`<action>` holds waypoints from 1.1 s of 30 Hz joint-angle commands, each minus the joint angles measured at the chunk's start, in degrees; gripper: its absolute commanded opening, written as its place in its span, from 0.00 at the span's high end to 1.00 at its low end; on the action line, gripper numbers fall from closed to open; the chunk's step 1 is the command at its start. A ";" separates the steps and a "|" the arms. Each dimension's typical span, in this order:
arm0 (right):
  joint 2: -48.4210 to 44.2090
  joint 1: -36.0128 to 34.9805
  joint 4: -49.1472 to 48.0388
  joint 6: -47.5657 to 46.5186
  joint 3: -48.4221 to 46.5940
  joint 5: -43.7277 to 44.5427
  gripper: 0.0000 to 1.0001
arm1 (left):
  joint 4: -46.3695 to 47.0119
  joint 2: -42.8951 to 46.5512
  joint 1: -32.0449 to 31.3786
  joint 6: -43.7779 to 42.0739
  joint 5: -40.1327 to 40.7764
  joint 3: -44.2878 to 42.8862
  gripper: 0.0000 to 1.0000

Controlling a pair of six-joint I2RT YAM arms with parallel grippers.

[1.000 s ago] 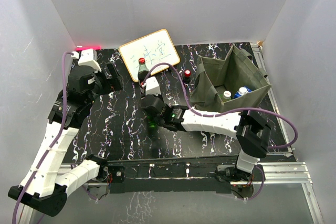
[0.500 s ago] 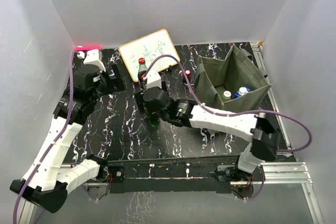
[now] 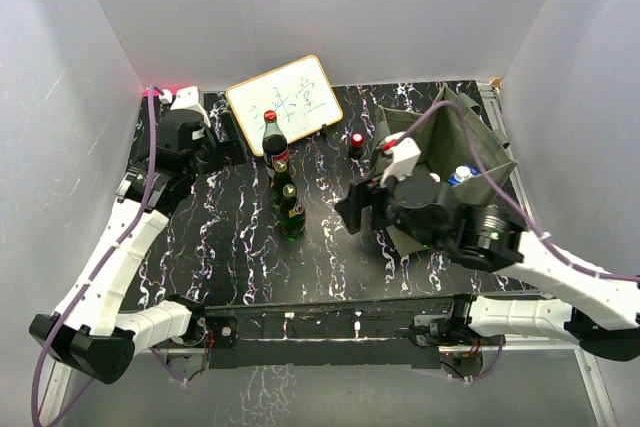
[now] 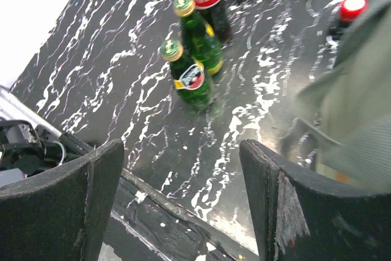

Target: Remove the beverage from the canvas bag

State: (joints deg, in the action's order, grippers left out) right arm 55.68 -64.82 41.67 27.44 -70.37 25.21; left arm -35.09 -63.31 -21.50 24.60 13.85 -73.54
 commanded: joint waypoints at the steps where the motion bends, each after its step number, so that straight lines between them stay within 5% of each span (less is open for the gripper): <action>1: 1.41 0.04 11.22 -1.61 -10.09 11.74 0.17 | -0.65 -0.96 0.31 4.53 0.85 -1.29 0.05; 7: 8.11 2.38 11.15 -12.66 -20.14 24.07 0.03 | 0.59 -1.16 0.31 8.46 2.65 -0.27 0.06; 13: 13.96 31.44 5.64 -21.20 -26.17 -1.28 0.02 | -0.12 -0.03 0.31 11.51 5.55 2.03 0.06; 20: 19.18 49.62 15.59 -21.22 -32.09 -14.02 0.10 | -1.79 -0.92 0.31 13.41 8.02 3.53 0.05; 33: 13.63 55.83 20.91 -18.84 -18.15 -17.61 0.30 | -1.83 -6.98 0.28 14.59 9.30 3.92 0.05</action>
State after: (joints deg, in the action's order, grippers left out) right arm 68.71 -9.26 63.18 7.70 -91.46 10.44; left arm -37.34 -69.10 -21.47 37.93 22.00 -70.00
